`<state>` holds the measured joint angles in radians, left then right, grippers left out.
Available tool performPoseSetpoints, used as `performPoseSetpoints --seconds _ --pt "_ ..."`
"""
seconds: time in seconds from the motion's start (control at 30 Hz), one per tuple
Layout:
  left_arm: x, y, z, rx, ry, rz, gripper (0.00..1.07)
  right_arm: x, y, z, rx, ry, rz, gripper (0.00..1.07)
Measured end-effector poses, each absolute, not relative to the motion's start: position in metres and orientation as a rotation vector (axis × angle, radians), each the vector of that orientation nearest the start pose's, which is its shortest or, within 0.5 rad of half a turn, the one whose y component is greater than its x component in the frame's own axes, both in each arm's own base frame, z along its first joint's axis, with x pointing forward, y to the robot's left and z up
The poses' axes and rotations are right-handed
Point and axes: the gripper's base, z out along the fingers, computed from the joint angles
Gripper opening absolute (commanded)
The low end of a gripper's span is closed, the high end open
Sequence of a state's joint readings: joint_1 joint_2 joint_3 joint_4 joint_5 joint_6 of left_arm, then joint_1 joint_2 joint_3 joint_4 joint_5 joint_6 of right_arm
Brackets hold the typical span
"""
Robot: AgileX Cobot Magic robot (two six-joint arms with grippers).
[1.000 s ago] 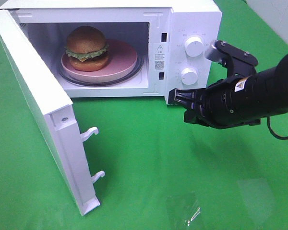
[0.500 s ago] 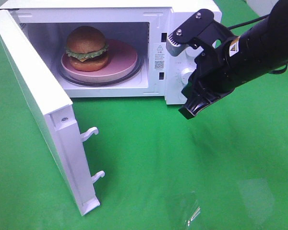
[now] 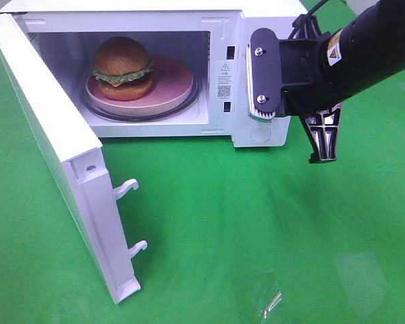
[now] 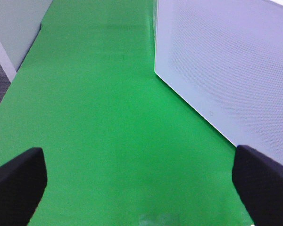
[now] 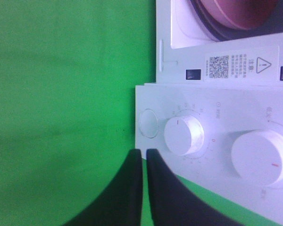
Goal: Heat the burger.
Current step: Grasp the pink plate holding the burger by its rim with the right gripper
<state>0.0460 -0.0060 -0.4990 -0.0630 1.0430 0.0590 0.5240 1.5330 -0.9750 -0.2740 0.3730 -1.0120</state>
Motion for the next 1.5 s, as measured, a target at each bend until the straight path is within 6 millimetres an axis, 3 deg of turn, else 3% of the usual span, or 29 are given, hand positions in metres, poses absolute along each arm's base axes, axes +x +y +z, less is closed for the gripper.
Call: performPoseSetpoints --seconds 0.1,0.2,0.23,0.27,0.3,0.33,0.37,0.4,0.47,0.6,0.8,0.97,1.07,1.2,1.5 --pt "-0.005 -0.005 0.279 0.016 2.020 -0.009 1.00 0.284 0.153 0.246 -1.919 1.526 -0.484 0.14" --pt "-0.005 -0.005 0.279 0.016 2.020 -0.009 1.00 0.284 0.153 0.246 -1.995 1.444 -0.529 0.22" --pt "-0.005 -0.005 0.279 0.016 2.020 -0.009 1.00 0.284 0.153 0.246 -1.999 1.436 -0.533 0.32" --pt "-0.005 -0.005 0.279 0.016 2.020 -0.009 1.00 0.284 0.153 0.246 -1.999 1.436 -0.533 0.32" --pt "-0.005 -0.005 0.279 0.016 2.020 -0.009 1.00 0.285 0.154 0.247 -1.993 1.418 -0.537 0.47" --pt "-0.005 -0.005 0.279 0.016 2.020 -0.009 1.00 0.285 0.154 0.247 -1.993 1.418 -0.537 0.47" --pt "-0.005 -0.005 0.279 0.016 2.020 -0.009 1.00 0.286 0.155 0.249 -1.976 1.399 -0.540 0.63" --pt "-0.005 -0.005 0.279 0.016 2.020 -0.009 1.00 0.286 0.155 0.249 -1.976 1.399 -0.540 0.63" --pt "-0.005 -0.005 0.279 0.016 2.020 -0.009 1.00 0.289 0.159 0.253 -1.914 1.353 -0.543 0.93" --pt "-0.005 -0.005 0.279 0.016 2.020 -0.009 1.00 0.290 0.161 0.255 -1.890 1.330 -0.545 1.01" --pt "-0.005 -0.005 0.279 0.016 2.020 -0.009 1.00 0.292 0.167 0.248 -1.907 1.321 -0.531 0.99" --pt "-0.005 -0.005 0.279 0.016 2.020 -0.009 1.00 0.296 0.195 0.238 -1.967 1.250 -0.507 0.98" --pt "-0.005 -0.005 0.279 0.016 2.020 -0.009 1.00 0.298 0.200 0.237 -1.971 1.241 -0.505 0.98" --pt "-0.005 -0.005 0.279 0.016 2.020 -0.009 1.00 0.314 0.226 0.232 -1.976 1.218 -0.499 0.97" --pt "-0.005 -0.005 0.279 0.016 2.020 -0.009 1.00 0.337 0.248 0.220 -1.976 1.220 -0.490 0.96"
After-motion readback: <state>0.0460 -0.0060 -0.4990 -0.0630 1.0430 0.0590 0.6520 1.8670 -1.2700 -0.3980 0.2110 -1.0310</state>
